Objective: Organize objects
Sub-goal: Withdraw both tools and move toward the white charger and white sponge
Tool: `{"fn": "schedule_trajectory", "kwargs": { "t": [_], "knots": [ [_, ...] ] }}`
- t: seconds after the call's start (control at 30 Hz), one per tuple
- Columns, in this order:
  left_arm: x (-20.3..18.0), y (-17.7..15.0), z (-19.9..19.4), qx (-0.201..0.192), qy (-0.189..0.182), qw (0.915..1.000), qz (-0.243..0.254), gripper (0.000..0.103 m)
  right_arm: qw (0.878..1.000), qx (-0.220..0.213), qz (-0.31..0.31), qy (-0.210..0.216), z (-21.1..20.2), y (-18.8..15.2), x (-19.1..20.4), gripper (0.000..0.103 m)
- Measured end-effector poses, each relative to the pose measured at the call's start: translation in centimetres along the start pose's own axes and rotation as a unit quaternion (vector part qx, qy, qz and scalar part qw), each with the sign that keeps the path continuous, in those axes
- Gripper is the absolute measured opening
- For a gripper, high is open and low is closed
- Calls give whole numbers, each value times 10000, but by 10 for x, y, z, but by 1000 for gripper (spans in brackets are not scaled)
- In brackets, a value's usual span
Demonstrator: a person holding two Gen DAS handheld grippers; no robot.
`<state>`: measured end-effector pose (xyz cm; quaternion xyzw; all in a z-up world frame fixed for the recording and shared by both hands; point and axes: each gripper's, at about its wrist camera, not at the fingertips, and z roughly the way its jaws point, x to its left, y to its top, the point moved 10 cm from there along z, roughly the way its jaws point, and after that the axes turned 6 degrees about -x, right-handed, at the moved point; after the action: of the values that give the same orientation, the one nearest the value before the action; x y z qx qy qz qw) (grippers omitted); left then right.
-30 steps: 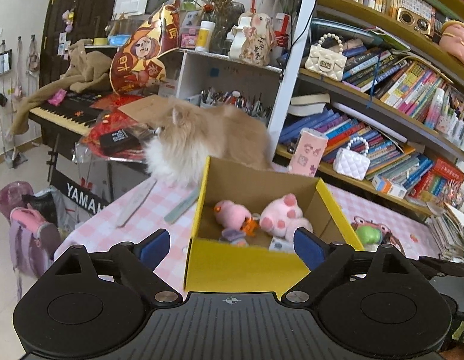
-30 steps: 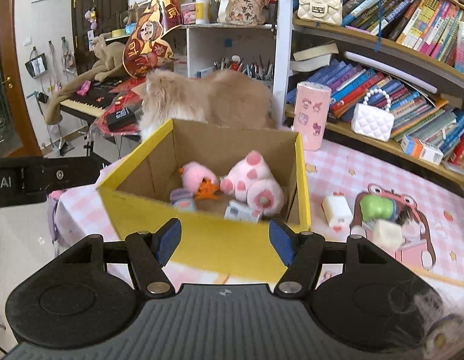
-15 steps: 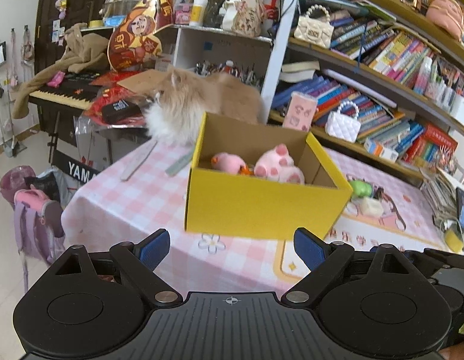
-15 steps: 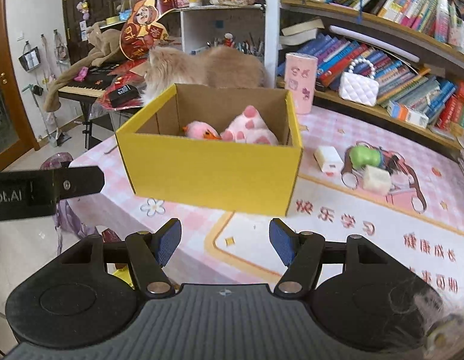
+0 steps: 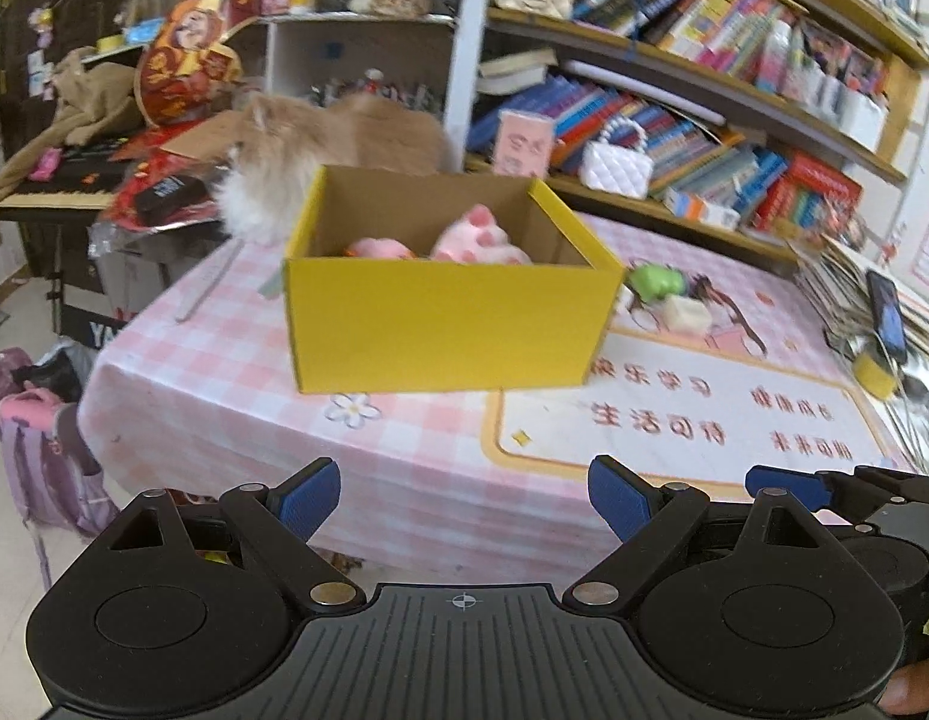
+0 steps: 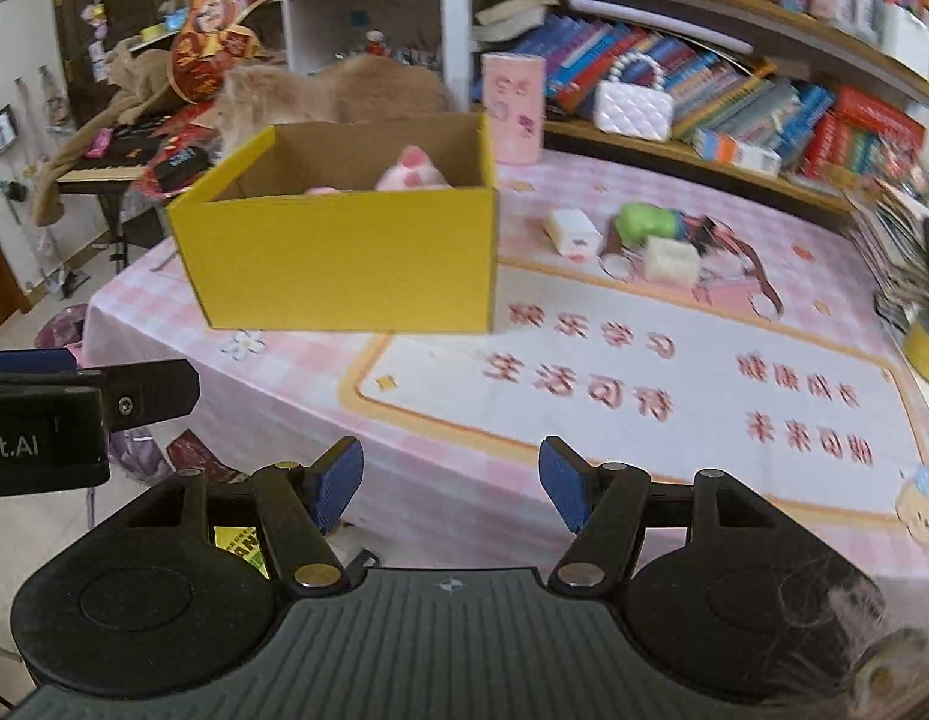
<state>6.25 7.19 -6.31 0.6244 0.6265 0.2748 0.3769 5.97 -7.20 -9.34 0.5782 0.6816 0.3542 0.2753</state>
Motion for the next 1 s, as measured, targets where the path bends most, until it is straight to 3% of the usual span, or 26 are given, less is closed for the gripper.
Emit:
{"fn": "schedule_trajectory", "kwargs": {
  "t": [0.27,0.53,0.77,1.0],
  "knots": [
    [-37,-5,17,233,-423,9985,250,92,9986,143,256,-451,-8,-15,-37,63],
    [-94,-5,45,445,-918,9937,458,92,9927,264,653,-974,-15,-27,-98,63],
    [-133,4,67,519,-989,9920,589,92,9896,319,874,-1096,-8,-24,-147,65],
    [-163,22,96,543,-834,9941,430,92,9914,268,843,-961,13,2,-188,67]
  ]
}}
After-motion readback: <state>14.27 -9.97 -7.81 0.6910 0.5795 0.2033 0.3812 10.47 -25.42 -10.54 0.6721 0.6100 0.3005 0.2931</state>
